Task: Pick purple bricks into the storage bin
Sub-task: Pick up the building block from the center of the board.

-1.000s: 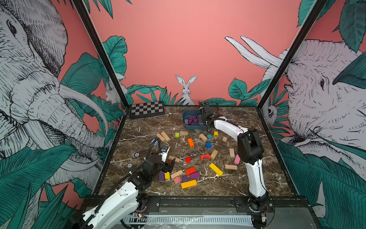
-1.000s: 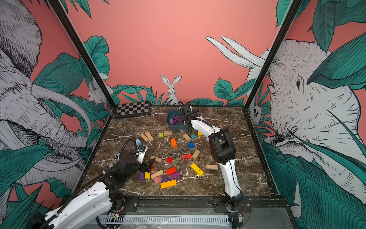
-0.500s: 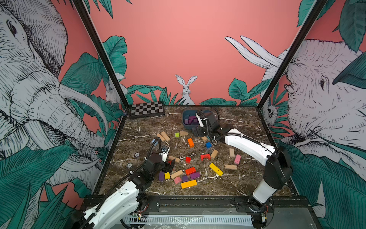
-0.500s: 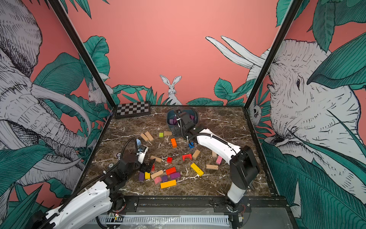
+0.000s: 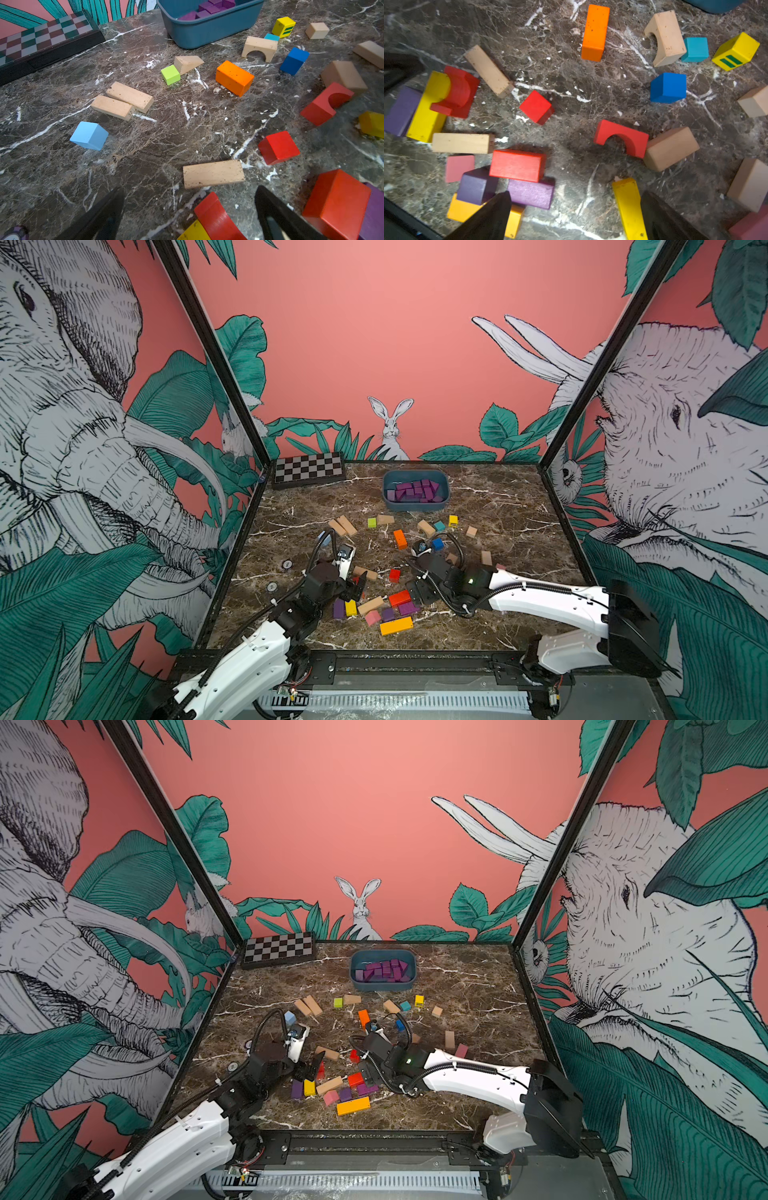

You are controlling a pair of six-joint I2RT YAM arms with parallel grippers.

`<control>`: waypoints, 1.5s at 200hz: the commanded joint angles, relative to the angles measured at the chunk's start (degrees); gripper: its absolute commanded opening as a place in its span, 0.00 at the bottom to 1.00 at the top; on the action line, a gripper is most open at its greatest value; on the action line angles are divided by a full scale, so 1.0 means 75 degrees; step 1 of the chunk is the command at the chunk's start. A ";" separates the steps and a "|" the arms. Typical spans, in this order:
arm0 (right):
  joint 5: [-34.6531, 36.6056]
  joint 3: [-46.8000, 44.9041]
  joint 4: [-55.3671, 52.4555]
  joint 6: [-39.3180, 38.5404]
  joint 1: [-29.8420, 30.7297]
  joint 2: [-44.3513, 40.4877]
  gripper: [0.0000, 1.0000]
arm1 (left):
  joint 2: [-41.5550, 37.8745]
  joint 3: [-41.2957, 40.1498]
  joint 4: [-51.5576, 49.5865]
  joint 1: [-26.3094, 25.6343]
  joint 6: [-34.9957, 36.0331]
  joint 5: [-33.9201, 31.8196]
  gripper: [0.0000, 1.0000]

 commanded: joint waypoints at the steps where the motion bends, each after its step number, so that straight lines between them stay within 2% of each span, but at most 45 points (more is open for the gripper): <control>1: 0.0349 -0.0099 -0.0125 0.1242 0.0414 -0.0131 0.99 | -0.0022 0.0064 0.0092 0.0018 -0.0049 -0.0107 0.99; 73: -0.0367 -0.0205 0.0441 0.2288 0.0831 0.1237 0.95 | 0.0172 0.0146 0.0099 0.0016 -0.0085 -0.0141 0.99; 112: -0.0647 0.0012 0.0580 0.2320 0.0856 0.1880 0.93 | 0.0132 0.0131 0.0091 0.0018 -0.0104 -0.0165 0.99; 174: -0.0830 0.0007 0.0821 0.2354 0.0885 0.2275 0.91 | 0.0125 0.0134 0.0088 0.0020 -0.0096 -0.0164 0.99; 236: -0.0777 -0.0033 0.0879 0.2320 0.0886 0.2365 0.76 | 0.0157 0.0134 0.0096 0.0018 -0.0096 -0.0147 0.99; 257: -0.0760 -0.0040 0.0762 0.2268 0.0885 0.2394 0.62 | 0.0146 0.0134 0.0099 0.0018 -0.0096 -0.0129 0.99; 300: -0.0659 -0.0162 0.0589 0.2239 0.0886 0.2142 0.54 | 0.0127 0.0134 0.0091 0.0019 -0.0096 -0.0118 0.99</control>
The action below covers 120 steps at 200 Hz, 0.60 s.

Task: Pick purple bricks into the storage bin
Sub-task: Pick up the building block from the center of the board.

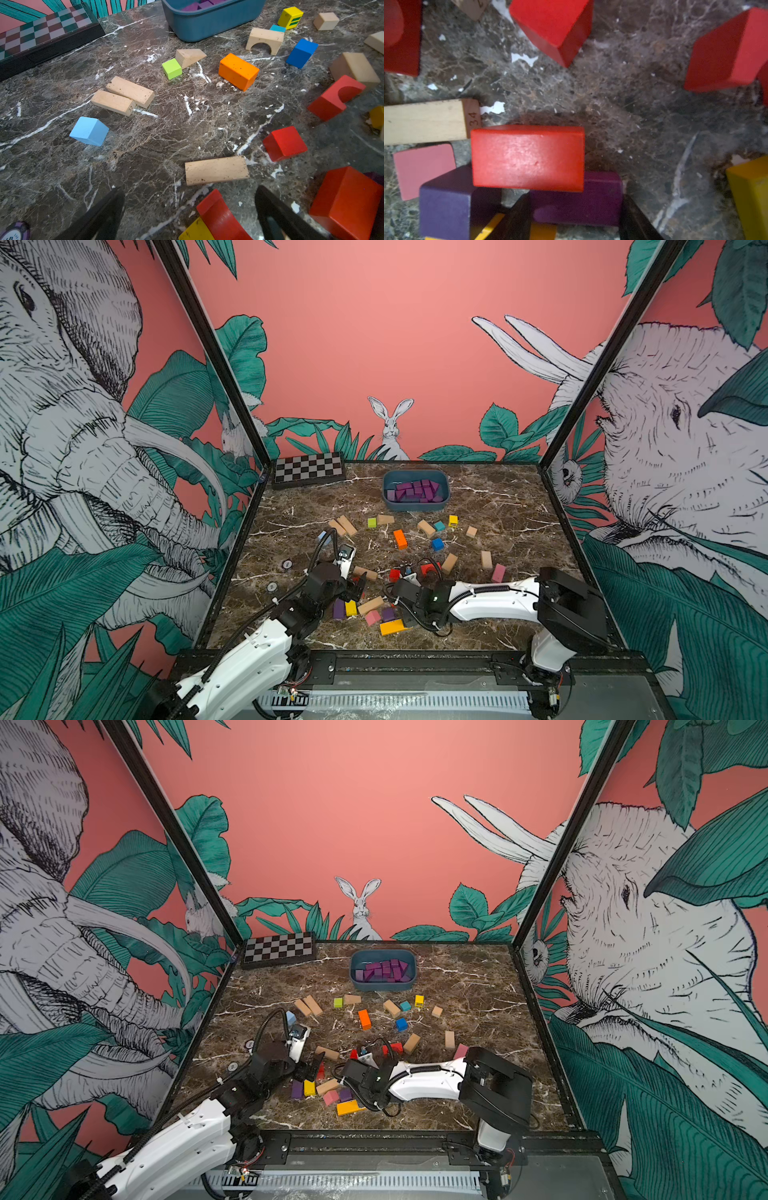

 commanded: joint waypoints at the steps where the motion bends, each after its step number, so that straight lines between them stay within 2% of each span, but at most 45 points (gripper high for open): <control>1: 0.0121 -0.0055 -0.0245 0.0044 0.0055 -0.0124 0.54 | -0.0073 0.0134 0.0094 0.0019 -0.0064 -0.0036 0.99; 34: 0.0361 0.0000 -0.0607 -0.0188 0.0061 -0.0524 0.47 | -0.0076 0.0134 0.0099 0.0019 -0.0064 -0.0024 0.99; 58: 0.0906 0.0164 -0.1152 -0.0554 0.0061 -0.1214 0.45 | -0.0072 0.0134 0.0096 0.0018 -0.0064 -0.0027 0.99; 76: 0.1321 0.0330 -0.1418 -0.1026 0.0011 -0.1591 0.39 | -0.0064 0.0134 0.0083 0.0018 -0.0072 -0.0058 0.99; 101: 0.1686 0.0797 -0.1908 -0.1746 -0.0381 -0.1774 0.35 | -0.0099 0.0134 0.0052 0.0012 -0.0098 -0.0132 0.99; 120: 0.1779 0.1026 -0.1722 -0.2429 -0.0930 -0.1951 0.32 | -0.0152 0.0102 0.0043 0.0016 -0.0099 -0.0141 0.99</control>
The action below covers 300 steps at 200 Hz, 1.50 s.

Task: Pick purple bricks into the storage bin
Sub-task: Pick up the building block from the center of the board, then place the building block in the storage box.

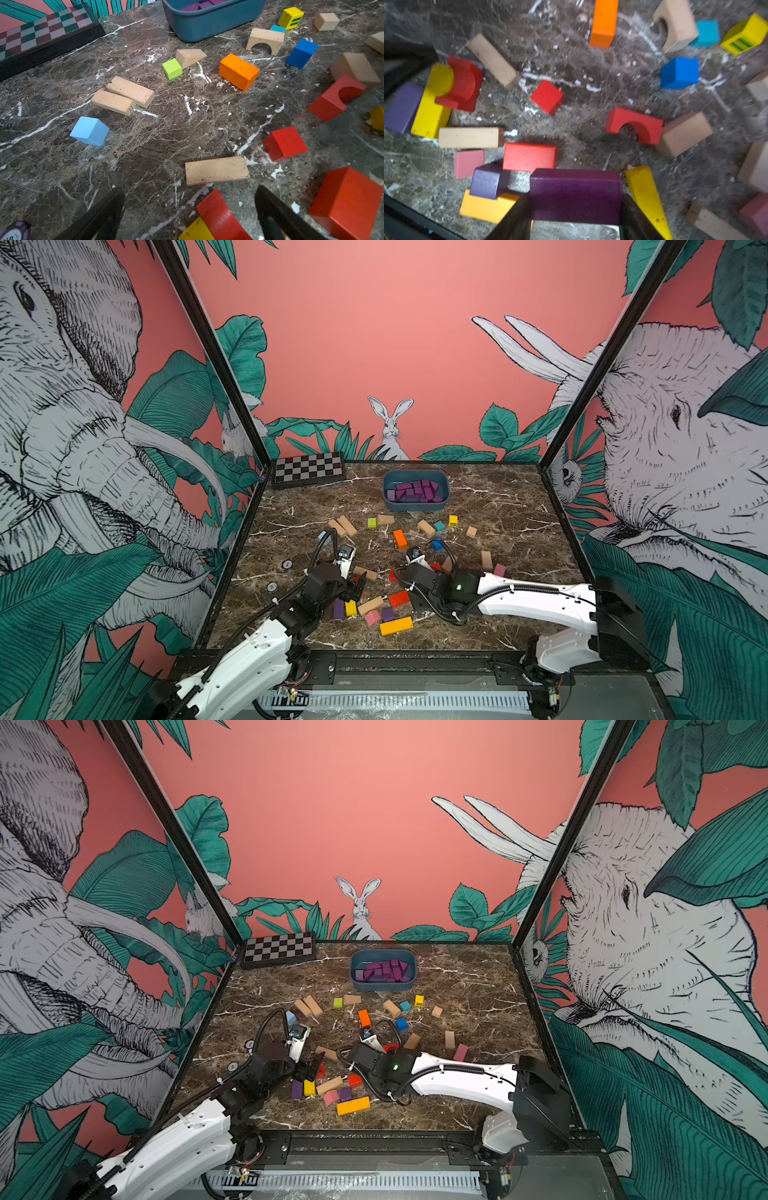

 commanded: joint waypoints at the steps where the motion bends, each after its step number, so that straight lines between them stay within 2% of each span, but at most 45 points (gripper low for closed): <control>1: 0.0600 0.0308 -0.0228 -0.1048 -0.0601 -0.0276 0.32 | -0.0143 0.0101 0.0048 0.0017 -0.0084 -0.0130 0.99; 26: 0.0436 0.0573 0.0526 -0.1907 -0.1612 -0.0337 0.31 | -0.0144 0.0099 0.0059 0.0021 -0.0087 -0.0117 0.99; 64: -0.0069 0.1221 0.1529 -0.2723 -0.3080 0.0231 0.26 | 0.0039 0.0167 0.0055 0.0018 -0.0067 -0.0124 0.99; 115: -0.1349 0.3171 0.1501 -0.3726 -0.4562 0.2067 0.22 | -0.0015 0.0152 0.0073 0.0012 -0.0053 -0.0112 0.99; 162: -0.2291 0.4838 0.1305 -0.3934 -0.5626 0.3877 0.21 | -0.0112 0.0129 0.0060 0.0003 -0.0087 -0.0267 0.99; 187: -0.2584 0.5435 0.1297 -0.3843 -0.5896 0.4520 0.21 | -0.0091 0.0135 0.0056 0.0007 -0.0093 -0.0332 0.99; 245: -0.2867 0.6095 0.1260 -0.3770 -0.5902 0.5314 0.24 | -0.0307 0.0089 -0.0009 0.0007 -0.0142 -0.0504 0.99; 300: -0.2763 0.6145 0.1243 -0.3738 -0.5903 0.5445 0.39 | -0.0531 0.0017 -0.0064 0.0006 -0.0181 -0.0587 0.99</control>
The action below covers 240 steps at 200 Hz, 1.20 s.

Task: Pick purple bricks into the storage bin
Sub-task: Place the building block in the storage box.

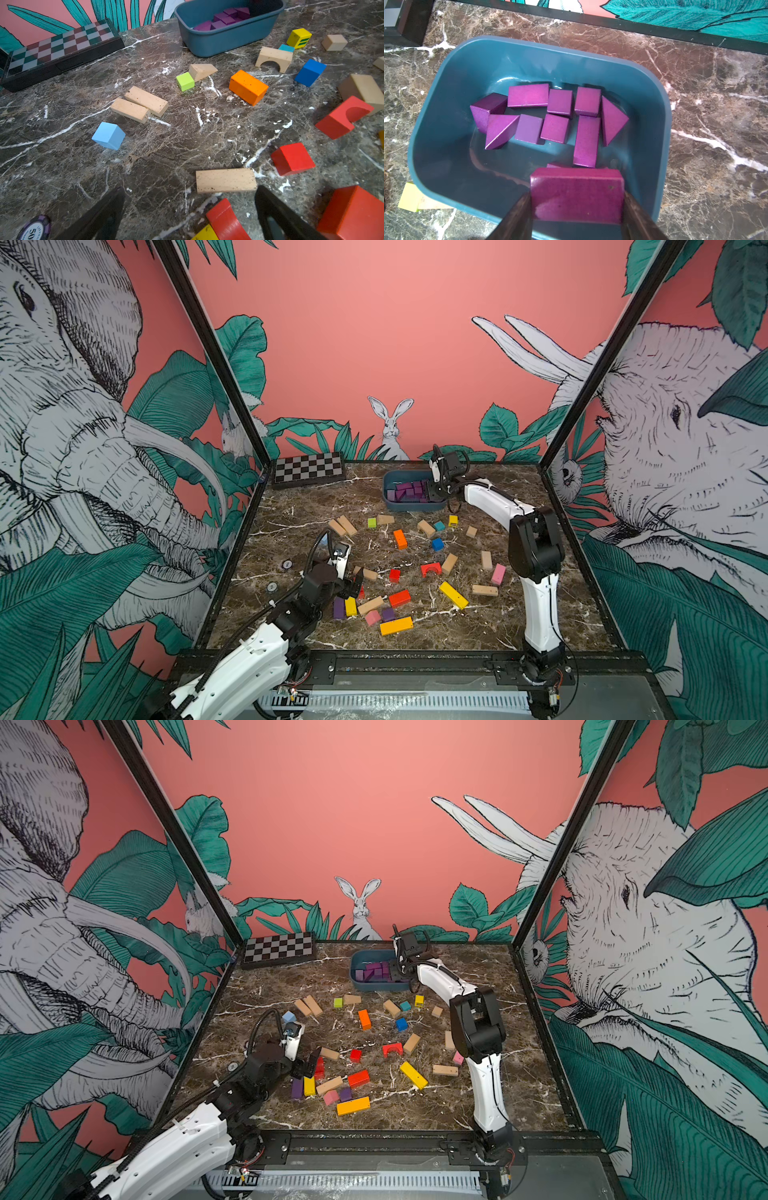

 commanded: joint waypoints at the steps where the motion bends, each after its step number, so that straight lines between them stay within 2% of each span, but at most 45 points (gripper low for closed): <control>1: 0.0000 0.0251 -0.0055 0.0010 0.0010 0.0162 0.39 | -0.0082 0.0017 -0.0054 0.0006 -0.0066 -0.0123 0.99; 22: 0.0017 0.0359 -0.0127 0.0016 0.0005 0.0226 0.44 | -0.0081 0.0017 -0.0061 0.0008 -0.0076 -0.0123 0.99; 62: 0.0083 0.0384 -0.0173 -0.0037 -0.0002 0.0161 0.61 | -0.0125 0.0006 -0.0076 0.0007 -0.0076 -0.0135 0.99; 166: 0.0192 0.0287 -0.0292 -0.0212 -0.0004 -0.0543 0.85 | -0.0103 0.0017 -0.0054 0.0006 -0.0073 -0.0147 0.99; 184: 0.0155 -0.0449 0.0173 -0.0227 0.0004 -0.1126 0.99 | -0.0069 0.0017 -0.0044 0.0007 -0.0062 -0.0135 0.99; 206: 0.0058 -0.2031 0.1096 -0.0239 0.0004 -0.2309 0.99 | -0.0012 0.0036 -0.0018 0.0005 -0.0053 -0.0126 0.99; 240: -0.0042 -0.5193 0.2191 -0.0035 0.0104 -0.4599 0.99 | 0.0163 0.0075 -0.0002 0.0005 -0.0076 -0.0163 0.99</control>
